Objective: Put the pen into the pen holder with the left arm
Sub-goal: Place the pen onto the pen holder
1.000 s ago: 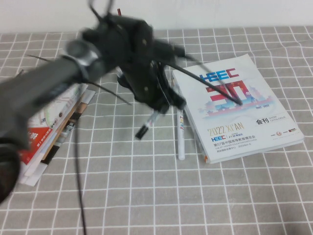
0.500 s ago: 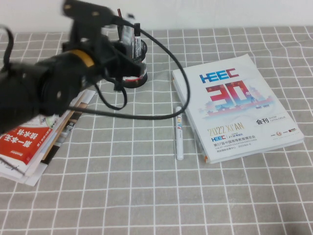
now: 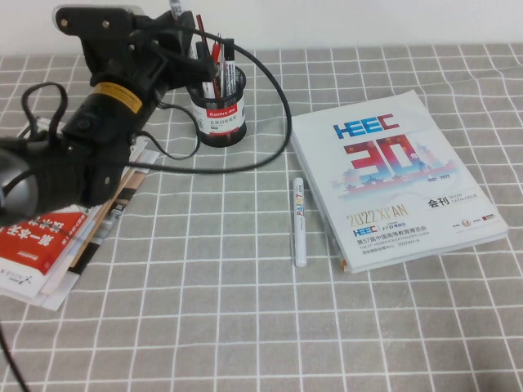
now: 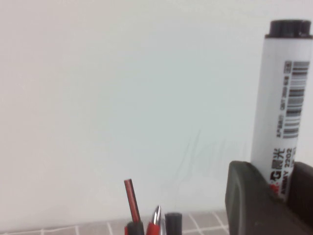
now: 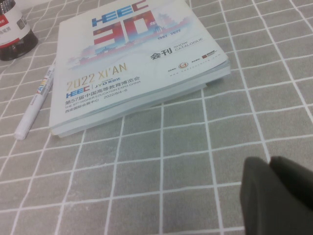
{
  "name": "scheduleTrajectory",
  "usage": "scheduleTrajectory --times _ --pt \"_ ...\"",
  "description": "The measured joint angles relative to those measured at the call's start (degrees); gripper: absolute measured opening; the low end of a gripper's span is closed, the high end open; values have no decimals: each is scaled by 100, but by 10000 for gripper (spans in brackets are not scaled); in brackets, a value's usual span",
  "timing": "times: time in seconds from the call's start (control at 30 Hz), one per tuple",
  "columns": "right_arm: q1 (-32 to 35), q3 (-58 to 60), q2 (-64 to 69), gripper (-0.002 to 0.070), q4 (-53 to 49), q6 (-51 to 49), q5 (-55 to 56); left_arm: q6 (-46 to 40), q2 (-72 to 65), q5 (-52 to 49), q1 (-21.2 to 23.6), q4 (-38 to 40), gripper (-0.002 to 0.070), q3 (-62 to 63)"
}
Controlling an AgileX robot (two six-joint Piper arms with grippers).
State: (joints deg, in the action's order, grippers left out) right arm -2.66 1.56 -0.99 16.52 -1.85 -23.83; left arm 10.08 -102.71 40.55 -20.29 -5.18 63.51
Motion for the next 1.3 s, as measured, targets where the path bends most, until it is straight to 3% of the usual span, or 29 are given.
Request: scheduleTrajectory --times 0.27,0.43,1.3 --pt "0 0 0 -15 0 0 0 1025 -963 165 422 -936 107 1007" --pt "0 0 0 -15 0 0 0 1227 -1407 46 436 -1277 106 1613" --pt "0 0 0 -15 0 0 0 1265 -2247 13 633 -1436 106 1908"
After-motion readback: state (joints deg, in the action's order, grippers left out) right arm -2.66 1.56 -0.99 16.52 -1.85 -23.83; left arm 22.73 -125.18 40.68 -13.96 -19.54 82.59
